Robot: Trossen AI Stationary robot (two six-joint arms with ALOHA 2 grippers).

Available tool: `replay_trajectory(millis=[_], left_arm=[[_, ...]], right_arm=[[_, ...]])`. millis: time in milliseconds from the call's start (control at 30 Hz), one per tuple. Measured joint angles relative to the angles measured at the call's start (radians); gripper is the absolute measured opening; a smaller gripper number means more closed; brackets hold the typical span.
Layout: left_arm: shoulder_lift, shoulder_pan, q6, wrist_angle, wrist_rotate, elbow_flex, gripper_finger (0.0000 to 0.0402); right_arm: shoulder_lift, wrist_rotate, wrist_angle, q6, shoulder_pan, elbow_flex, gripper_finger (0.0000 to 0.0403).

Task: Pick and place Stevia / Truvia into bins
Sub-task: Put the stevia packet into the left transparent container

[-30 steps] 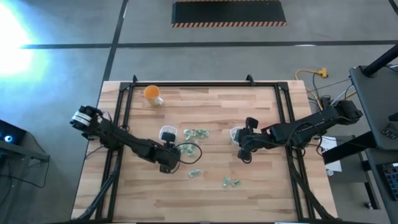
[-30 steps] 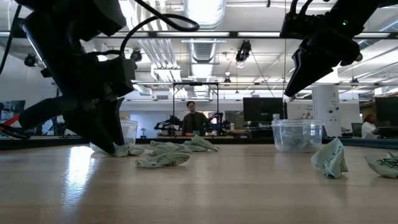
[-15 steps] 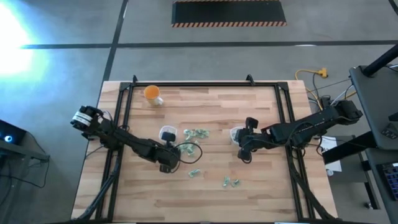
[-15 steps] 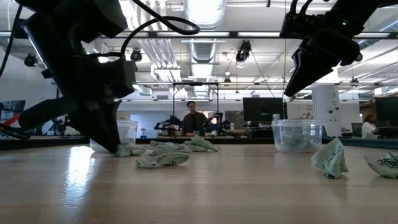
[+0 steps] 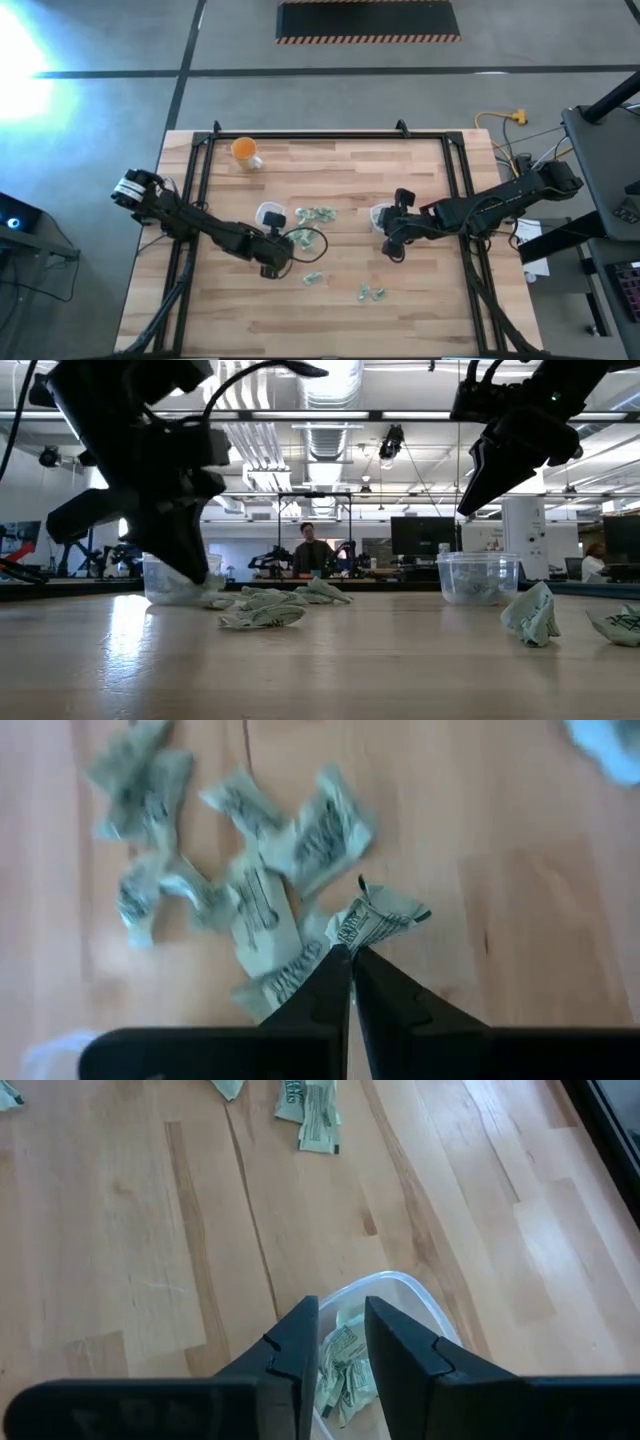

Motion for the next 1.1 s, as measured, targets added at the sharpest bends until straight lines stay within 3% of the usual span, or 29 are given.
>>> replay_trajectory(millis=[333, 533, 633, 900, 1100], left_arm=[[-0.066, -0.013, -0.014, 0.003, -0.206, 0.013, 0.0000], [-0.108, -0.016, -0.133, -0.098, -0.389, -0.002, 0.0000], [-0.120, -0.016, -0.217, -0.185, -0.434, -0.001, 0.0000], [-0.131, -0.012, -0.493, -0.468, -0.457, -0.005, 0.0000], [-0.131, -0.012, -0.507, -0.476, -0.413, -0.005, 0.0000]], right_arm=[[0.001, 0.000, -0.003, 0.000, 0.000, 0.000, 0.0068], [0.001, 0.000, -0.003, -0.003, 0.000, 0.000, 0.0066], [0.001, 0.000, -0.003, -0.003, 0.000, -0.002, 0.0070], [0.001, 0.000, 0.001, -0.007, 0.000, -0.003, 0.0075], [0.001, 0.000, 0.004, -0.007, 0.000, -0.003, 0.0067]])
